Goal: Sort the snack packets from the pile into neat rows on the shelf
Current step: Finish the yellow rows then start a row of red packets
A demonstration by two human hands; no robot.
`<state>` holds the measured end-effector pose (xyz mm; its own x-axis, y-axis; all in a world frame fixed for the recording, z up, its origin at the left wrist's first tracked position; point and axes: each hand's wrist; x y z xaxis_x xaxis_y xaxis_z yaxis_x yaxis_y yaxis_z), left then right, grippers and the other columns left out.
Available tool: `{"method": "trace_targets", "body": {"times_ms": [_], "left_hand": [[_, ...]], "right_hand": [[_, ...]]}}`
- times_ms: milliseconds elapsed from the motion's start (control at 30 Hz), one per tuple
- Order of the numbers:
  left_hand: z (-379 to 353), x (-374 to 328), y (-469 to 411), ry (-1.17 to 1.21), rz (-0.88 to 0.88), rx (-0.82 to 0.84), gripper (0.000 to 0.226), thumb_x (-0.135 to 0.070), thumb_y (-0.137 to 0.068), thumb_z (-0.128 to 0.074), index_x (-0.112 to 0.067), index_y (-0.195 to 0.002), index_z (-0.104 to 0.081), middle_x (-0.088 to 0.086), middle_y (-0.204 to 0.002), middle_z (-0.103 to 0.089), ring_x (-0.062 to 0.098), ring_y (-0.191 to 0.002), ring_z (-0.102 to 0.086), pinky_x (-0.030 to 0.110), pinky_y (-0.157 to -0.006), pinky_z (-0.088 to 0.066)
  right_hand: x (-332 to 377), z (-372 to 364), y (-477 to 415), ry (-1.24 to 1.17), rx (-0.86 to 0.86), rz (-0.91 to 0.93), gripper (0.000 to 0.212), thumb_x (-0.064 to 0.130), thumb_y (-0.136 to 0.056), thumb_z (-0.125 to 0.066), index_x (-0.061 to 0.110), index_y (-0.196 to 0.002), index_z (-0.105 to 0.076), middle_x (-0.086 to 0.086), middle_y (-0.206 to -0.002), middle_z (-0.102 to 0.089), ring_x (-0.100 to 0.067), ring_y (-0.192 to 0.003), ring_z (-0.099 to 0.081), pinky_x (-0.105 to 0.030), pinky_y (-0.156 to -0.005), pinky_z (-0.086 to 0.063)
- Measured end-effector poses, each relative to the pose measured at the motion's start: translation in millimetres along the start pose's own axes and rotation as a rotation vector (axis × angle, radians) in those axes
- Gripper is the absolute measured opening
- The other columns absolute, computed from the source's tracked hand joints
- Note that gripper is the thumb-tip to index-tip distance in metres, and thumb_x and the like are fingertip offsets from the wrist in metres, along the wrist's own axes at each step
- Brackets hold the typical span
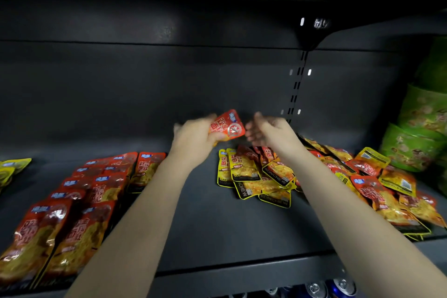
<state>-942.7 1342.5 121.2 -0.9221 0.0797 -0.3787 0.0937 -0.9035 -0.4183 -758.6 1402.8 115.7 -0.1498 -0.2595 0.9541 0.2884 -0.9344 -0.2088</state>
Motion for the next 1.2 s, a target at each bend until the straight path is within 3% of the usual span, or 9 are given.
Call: {"method": "trace_targets", "body": {"times_ms": [67,133,200,300,500,767,867,1033,1200], "left_hand": [[-5,5,1,-0.144,0.015,0.003,0.036,-0.038,-0.098,-0.047,-0.021,-0.13,-0.048,0.003,-0.12,-0.063,0.029,-0.114,-0.055,0.049,-0.106,-0.024],[-14,8,5,-0.212,-0.008,-0.031,0.027,-0.036,-0.1,-0.043,-0.022,-0.121,-0.051,0.001,-0.113,-0.063,0.027,-0.108,-0.056,0.043,-0.099,-0.023],[-22,10,8,-0.228,-0.028,-0.055,0.022,-0.036,-0.099,-0.043,-0.024,-0.116,-0.051,-0.002,-0.11,-0.062,0.024,-0.104,-0.053,0.04,-0.091,-0.022],[-28,14,10,-0.228,-0.038,-0.068,0.02,-0.036,-0.099,-0.044,-0.026,-0.114,-0.051,-0.006,-0.11,-0.061,0.021,-0.104,-0.05,0.037,-0.088,-0.019],[-29,25,12,-0.22,-0.027,-0.094,0.02,-0.037,-0.098,-0.046,-0.026,-0.115,-0.051,-0.007,-0.111,-0.06,0.018,-0.104,-0.05,0.037,-0.089,-0.021],[-31,29,17,-0.207,-0.019,-0.101,0.017,-0.035,-0.099,-0.046,-0.025,-0.112,-0.052,-0.007,-0.107,-0.061,0.018,-0.1,-0.05,0.033,-0.082,-0.018],[-33,28,18,-0.205,-0.019,-0.081,0.017,-0.036,-0.099,-0.046,-0.025,-0.112,-0.052,-0.007,-0.107,-0.06,0.017,-0.099,-0.05,0.033,-0.082,-0.018],[-32,26,19,-0.214,-0.035,-0.098,0.017,-0.034,-0.099,-0.047,-0.024,-0.113,-0.052,-0.006,-0.107,-0.061,0.018,-0.1,-0.05,0.033,-0.084,-0.02],[-21,23,16,-0.258,-0.031,-0.114,0.019,-0.033,-0.099,-0.047,-0.024,-0.115,-0.052,-0.005,-0.111,-0.061,0.02,-0.103,-0.051,0.035,-0.084,-0.02]], "right_hand": [[-10,2,-6,0.323,-0.011,0.048,0.02,0.023,-0.098,-0.053,0.017,-0.084,-0.066,0.0,-0.078,-0.066,-0.016,-0.074,-0.061,-0.034,-0.076,-0.052],[-15,0,-8,0.632,-0.017,0.114,0.011,0.017,-0.093,-0.059,0.018,-0.09,-0.07,0.005,-0.081,-0.066,-0.009,-0.075,-0.059,-0.023,-0.074,-0.044],[-19,-3,-8,0.777,-0.001,0.144,0.01,0.013,-0.09,-0.063,0.015,-0.093,-0.072,0.002,-0.087,-0.07,-0.01,-0.079,-0.061,-0.019,-0.074,-0.043],[-30,-7,-15,0.916,0.013,0.098,0.016,0.015,-0.082,-0.072,0.013,-0.098,-0.073,-0.005,-0.098,-0.073,-0.02,-0.09,-0.066,-0.029,-0.083,-0.051],[-34,-4,-23,0.979,0.108,-0.086,0.051,0.026,-0.082,-0.074,0.012,-0.128,-0.06,-0.009,-0.127,-0.062,-0.026,-0.116,-0.059,-0.034,-0.097,-0.047],[-24,-7,-21,1.157,0.341,-0.178,0.042,0.031,-0.099,-0.048,0.012,-0.137,-0.05,-0.011,-0.134,-0.056,-0.029,-0.124,-0.049,-0.033,-0.101,-0.036],[-24,-8,-22,1.117,0.347,-0.204,0.053,0.031,-0.096,-0.054,0.015,-0.145,-0.041,-0.007,-0.143,-0.048,-0.028,-0.134,-0.04,-0.032,-0.107,-0.033],[-26,-4,-20,0.942,0.153,-0.121,0.057,0.024,-0.076,-0.079,0.015,-0.128,-0.058,-0.007,-0.121,-0.063,-0.028,-0.124,-0.047,-0.037,-0.096,-0.046],[-7,1,-16,0.808,0.091,-0.01,0.039,0.021,-0.065,-0.087,0.022,-0.092,-0.06,0.003,-0.089,-0.062,-0.017,-0.085,-0.058,-0.026,-0.067,-0.042]]}}
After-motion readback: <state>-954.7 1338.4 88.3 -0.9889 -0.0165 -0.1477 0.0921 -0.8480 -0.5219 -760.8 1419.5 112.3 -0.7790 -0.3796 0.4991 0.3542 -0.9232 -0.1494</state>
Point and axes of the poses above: each hand's wrist, its own y-axis away from the middle knuckle, its own z-axis out of the back of the hand, x = y × z
